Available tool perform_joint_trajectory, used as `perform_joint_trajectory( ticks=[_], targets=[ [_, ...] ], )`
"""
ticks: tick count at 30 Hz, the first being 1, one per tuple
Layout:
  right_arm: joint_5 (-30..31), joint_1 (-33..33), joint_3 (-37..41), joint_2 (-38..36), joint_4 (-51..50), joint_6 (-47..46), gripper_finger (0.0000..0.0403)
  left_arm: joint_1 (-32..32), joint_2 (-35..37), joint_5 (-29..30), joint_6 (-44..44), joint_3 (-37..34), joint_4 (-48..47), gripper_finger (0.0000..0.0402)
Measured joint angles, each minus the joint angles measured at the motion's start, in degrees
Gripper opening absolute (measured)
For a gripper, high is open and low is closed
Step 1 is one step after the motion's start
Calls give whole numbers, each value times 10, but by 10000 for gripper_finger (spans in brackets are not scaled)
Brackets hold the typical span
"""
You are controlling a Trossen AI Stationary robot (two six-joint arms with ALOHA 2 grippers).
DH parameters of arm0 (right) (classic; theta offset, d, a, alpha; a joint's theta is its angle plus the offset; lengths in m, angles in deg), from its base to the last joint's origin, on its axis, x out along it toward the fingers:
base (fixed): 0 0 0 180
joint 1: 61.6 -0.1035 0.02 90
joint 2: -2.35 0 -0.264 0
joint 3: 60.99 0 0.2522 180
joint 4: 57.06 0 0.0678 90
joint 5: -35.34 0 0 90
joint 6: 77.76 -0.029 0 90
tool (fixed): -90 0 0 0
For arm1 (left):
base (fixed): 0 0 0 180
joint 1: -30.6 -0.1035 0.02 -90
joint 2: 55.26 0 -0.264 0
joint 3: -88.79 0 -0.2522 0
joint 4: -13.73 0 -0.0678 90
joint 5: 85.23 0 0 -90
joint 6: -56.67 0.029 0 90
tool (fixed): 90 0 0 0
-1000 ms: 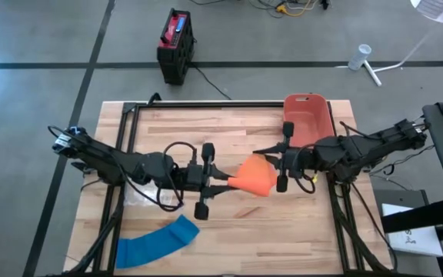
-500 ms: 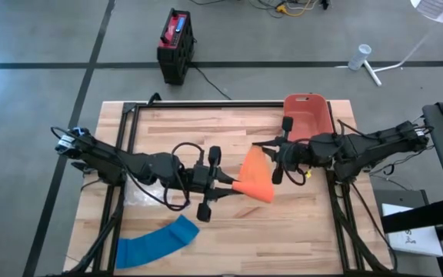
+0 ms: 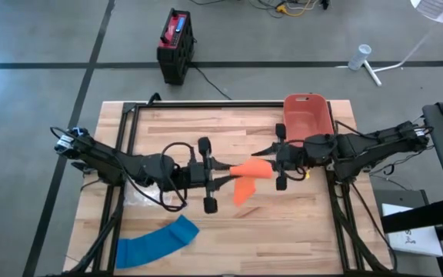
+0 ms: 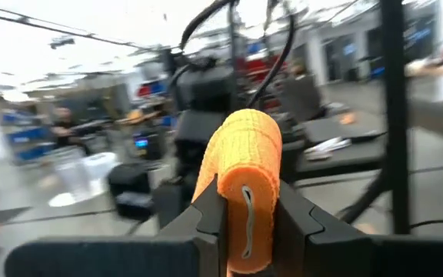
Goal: Roll bandage
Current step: Roll the orange bandage
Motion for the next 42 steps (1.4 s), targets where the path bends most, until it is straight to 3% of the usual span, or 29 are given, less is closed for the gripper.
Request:
perform_joint_trajectory(
  ticks=[10, 17, 22, 31, 42],
  targets=[
    [-15, -1, -18, -15, -14, -22, 191, -3, 0, 34, 81, 0, -5, 49],
    [-18, -6, -32, -18, -41, -25, 259, -4, 0, 40, 90, 0, -6, 49],
    [-20, -24, -43, -28, -39, -9, 291, -5, 0, 82, 109, 0, -9, 49],
    [-20, -41, -47, -52, -42, -6, 305, -5, 0, 84, 116, 0, -12, 49],
    [-20, -63, -48, -92, -18, 39, 259, -9, 0, 102, 97, 1, -28, 49]
  ],
)
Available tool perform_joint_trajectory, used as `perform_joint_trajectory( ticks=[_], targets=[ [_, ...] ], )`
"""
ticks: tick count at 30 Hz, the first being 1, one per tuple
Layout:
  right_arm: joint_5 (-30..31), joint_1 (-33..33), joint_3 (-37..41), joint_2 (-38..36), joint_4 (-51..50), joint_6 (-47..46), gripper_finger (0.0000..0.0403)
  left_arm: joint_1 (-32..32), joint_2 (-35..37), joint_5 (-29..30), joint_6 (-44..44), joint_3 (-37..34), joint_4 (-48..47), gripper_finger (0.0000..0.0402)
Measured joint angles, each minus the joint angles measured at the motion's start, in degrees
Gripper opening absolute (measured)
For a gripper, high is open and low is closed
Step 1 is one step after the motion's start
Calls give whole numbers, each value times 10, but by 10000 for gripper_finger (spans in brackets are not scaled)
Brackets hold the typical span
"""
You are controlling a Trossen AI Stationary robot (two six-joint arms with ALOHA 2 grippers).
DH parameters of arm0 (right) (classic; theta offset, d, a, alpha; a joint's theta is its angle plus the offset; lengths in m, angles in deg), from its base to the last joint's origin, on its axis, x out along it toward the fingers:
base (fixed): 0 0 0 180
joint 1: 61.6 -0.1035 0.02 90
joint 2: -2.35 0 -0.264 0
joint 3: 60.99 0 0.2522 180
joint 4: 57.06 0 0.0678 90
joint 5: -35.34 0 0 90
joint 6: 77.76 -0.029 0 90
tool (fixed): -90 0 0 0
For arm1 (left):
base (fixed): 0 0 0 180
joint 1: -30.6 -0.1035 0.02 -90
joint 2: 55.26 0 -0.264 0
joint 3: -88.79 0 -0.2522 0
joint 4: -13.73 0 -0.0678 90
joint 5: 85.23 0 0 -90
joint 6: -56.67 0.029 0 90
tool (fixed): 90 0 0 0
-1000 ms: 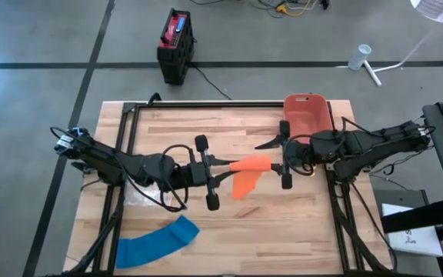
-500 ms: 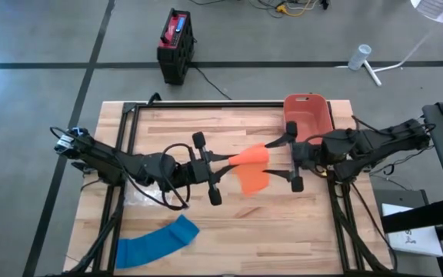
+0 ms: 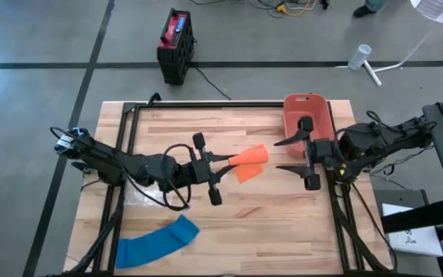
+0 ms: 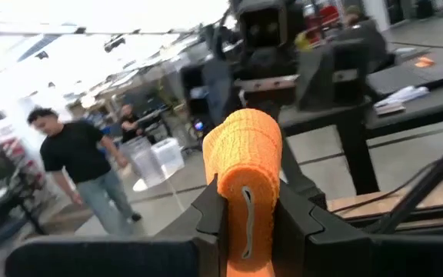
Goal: Roll bandage
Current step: Roll the orange bandage
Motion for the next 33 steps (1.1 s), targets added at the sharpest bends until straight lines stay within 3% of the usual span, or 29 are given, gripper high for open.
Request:
perform_joint_trajectory(
  ticks=[6, 13, 26, 33],
  targets=[
    [7, -9, 0, 29, 26, 43, 170, -24, -1, 17, -79, 0, -63, 49],
    [131, -9, -2, 90, 30, 78, 15, -31, -2, 6, -96, -10, -81, 49],
    [141, 2, -32, 153, 38, 75, 3, -31, -2, 1, -82, -32, -59, 49],
    [125, -14, -48, 129, 42, 88, 1, -31, -2, -9, -86, -32, -61, 49]
  ],
)
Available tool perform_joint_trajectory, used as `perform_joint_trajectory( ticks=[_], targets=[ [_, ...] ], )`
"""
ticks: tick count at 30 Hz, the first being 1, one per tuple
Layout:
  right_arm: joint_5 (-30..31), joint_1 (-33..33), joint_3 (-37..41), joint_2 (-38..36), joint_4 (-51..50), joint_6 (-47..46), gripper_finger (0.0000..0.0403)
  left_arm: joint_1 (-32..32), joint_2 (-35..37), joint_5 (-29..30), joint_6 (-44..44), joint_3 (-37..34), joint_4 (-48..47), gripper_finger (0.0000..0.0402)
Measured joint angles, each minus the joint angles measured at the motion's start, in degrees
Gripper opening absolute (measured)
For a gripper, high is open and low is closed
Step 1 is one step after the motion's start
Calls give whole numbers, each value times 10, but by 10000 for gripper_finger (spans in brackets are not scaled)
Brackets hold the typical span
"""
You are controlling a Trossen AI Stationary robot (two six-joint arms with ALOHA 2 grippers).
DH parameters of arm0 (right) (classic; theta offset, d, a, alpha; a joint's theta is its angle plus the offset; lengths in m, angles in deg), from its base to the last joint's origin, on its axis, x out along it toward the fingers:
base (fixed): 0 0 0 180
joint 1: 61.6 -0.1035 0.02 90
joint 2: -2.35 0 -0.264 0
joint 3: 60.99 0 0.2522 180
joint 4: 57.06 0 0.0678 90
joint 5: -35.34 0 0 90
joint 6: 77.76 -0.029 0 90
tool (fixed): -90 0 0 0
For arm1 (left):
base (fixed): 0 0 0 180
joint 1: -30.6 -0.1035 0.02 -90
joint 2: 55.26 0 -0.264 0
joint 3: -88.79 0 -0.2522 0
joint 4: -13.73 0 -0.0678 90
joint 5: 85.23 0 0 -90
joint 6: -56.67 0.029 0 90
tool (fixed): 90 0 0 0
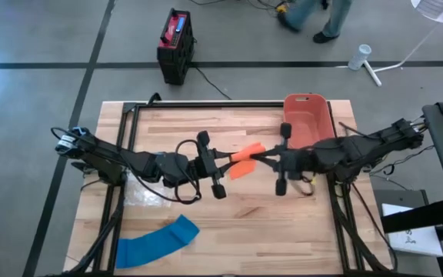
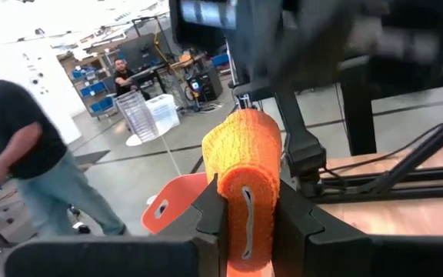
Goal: Roll bandage
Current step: Roll the orange bandage
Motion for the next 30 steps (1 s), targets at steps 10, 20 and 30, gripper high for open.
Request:
perform_joint_trajectory(
  ticks=[10, 20, 30],
  targets=[
    [0, 10, 7, 24, 13, 1, 0, 0, 0, 0, -2, 0, 9, 49],
    [-1, 17, -18, 76, 17, 26, 0, -1, 0, 5, -9, -2, 13, 49],
    [131, 1, -1, -9, 23, -37, 0, 0, 0, 4, 0, -2, 19, 49]
  ],
)
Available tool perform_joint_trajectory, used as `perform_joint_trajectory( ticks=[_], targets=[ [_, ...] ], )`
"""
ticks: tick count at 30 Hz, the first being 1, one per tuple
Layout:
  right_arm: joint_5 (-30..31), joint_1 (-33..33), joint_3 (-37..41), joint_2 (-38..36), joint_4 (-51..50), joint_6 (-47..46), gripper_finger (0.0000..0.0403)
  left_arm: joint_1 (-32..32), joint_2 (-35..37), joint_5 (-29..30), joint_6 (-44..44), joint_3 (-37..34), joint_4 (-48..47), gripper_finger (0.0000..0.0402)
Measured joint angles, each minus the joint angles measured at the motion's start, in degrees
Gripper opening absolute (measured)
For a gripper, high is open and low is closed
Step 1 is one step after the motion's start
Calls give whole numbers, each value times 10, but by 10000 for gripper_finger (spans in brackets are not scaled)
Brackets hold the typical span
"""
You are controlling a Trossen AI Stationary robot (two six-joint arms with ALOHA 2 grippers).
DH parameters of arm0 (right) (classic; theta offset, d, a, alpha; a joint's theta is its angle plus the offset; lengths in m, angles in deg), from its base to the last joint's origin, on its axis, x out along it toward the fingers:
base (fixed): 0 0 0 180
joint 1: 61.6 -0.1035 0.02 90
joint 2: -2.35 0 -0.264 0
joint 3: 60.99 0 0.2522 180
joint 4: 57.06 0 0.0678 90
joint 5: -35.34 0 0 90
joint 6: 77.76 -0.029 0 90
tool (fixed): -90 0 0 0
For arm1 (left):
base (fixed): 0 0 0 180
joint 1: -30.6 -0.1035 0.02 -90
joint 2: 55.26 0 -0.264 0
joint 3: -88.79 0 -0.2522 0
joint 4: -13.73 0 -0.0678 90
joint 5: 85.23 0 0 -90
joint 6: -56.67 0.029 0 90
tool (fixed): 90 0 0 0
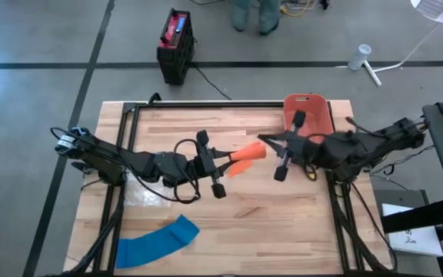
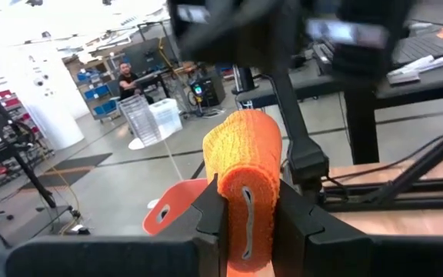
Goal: Roll bandage
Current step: Roll the orange bandage
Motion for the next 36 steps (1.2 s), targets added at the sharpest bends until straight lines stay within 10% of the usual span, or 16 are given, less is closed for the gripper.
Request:
perform_joint_trajectory(
  ticks=[36],
  targets=[
    [-25, -5, -21, 67, -115, 12, 0, -1, -1, 11, 9, -2, -44, 49]
  ],
)
